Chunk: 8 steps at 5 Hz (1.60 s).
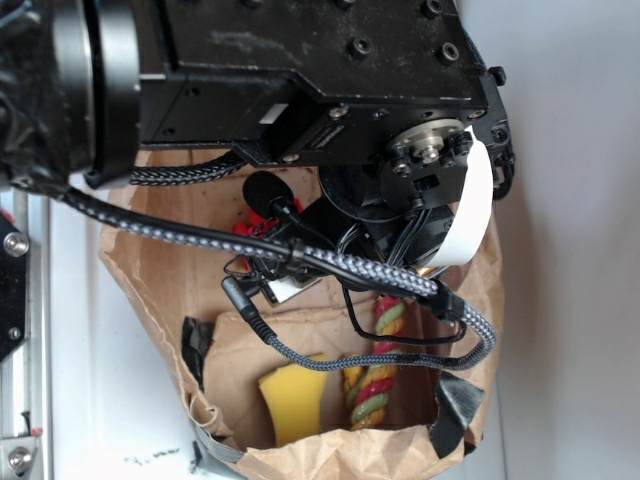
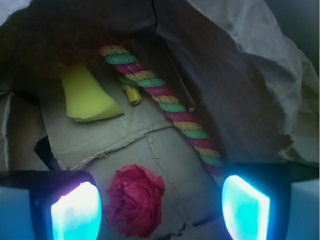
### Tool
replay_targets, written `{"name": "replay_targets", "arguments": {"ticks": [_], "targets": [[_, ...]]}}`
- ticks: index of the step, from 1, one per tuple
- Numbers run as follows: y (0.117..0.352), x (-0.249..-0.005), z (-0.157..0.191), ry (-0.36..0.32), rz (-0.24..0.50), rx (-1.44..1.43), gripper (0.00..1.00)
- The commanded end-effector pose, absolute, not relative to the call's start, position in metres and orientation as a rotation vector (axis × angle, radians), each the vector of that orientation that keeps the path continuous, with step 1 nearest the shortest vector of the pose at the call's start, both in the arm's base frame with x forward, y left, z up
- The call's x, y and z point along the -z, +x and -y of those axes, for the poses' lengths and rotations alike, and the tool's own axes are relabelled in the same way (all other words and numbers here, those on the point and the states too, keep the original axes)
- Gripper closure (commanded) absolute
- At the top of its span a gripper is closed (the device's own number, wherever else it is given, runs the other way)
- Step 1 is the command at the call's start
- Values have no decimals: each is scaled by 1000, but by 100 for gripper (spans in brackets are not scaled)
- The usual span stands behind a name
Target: Grab the multicolored rope.
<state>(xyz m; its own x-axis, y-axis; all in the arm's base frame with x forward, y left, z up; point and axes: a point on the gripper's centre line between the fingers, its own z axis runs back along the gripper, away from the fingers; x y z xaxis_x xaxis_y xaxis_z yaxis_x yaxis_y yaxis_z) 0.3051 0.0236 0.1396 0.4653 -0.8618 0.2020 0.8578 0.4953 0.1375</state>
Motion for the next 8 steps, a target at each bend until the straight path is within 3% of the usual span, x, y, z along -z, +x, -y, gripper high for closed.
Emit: {"name": "replay_targets", "arguments": {"ticks": [1,5,6,8], "targets": [[308,-158,-17,60,306,1059,0],[308,-158,-17,60,306,1059,0],[318,-150,-15,110,363,1139,0],[297,-135,13,63,331,1323,0]]}}
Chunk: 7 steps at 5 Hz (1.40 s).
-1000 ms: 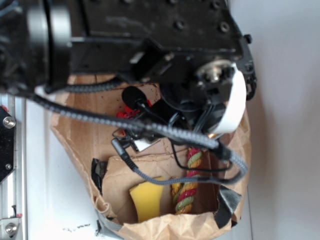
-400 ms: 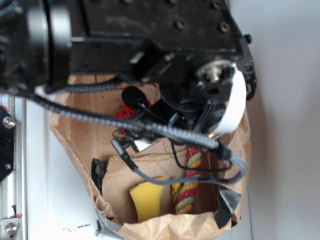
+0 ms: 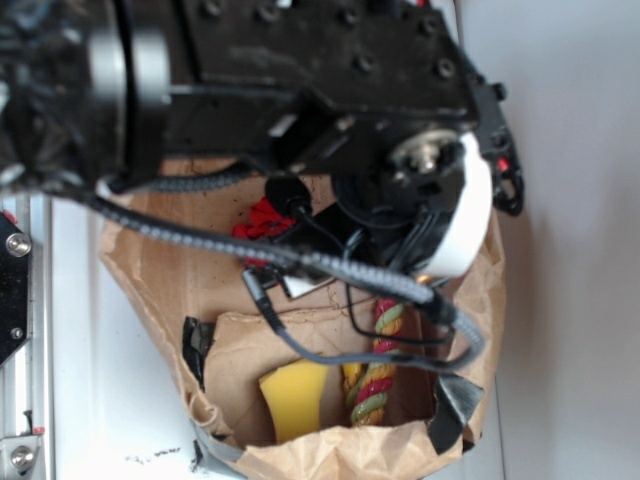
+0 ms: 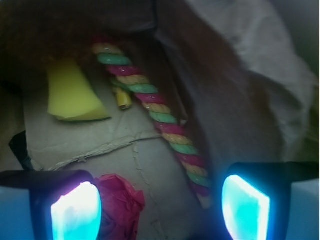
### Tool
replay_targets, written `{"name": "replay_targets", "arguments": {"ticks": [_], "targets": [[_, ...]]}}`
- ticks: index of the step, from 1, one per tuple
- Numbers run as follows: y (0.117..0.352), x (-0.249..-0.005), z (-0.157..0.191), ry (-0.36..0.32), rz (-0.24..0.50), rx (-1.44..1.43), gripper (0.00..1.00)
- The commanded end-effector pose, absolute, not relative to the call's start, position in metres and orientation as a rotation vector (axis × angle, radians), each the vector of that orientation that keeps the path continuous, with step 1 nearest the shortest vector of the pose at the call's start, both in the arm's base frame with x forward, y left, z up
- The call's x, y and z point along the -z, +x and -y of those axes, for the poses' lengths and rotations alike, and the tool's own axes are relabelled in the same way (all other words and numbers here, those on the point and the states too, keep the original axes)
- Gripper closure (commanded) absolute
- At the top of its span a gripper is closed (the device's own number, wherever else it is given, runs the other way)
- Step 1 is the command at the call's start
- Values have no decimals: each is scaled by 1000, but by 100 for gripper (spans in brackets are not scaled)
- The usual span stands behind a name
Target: Grab the multicolored rope.
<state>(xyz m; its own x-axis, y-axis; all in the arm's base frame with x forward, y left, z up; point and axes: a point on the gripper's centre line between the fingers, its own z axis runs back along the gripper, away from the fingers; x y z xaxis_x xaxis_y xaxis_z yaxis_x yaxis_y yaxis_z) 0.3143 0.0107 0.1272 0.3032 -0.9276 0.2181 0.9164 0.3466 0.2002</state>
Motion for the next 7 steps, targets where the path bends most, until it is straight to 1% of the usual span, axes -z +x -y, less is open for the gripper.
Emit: {"name": "replay_targets", "arguments": {"ticks": [1,2,3,5,6,7], "targets": [[287,-129,25,72,317,1396,0],[291,-115,27,93,287,1427,0],[304,-103,28,93,295,1487,0],[319,-92,33,81,305,1613,0],[330,-89,33,84,319,1632,0],[334,-87,38,103,331,1658,0]]}}
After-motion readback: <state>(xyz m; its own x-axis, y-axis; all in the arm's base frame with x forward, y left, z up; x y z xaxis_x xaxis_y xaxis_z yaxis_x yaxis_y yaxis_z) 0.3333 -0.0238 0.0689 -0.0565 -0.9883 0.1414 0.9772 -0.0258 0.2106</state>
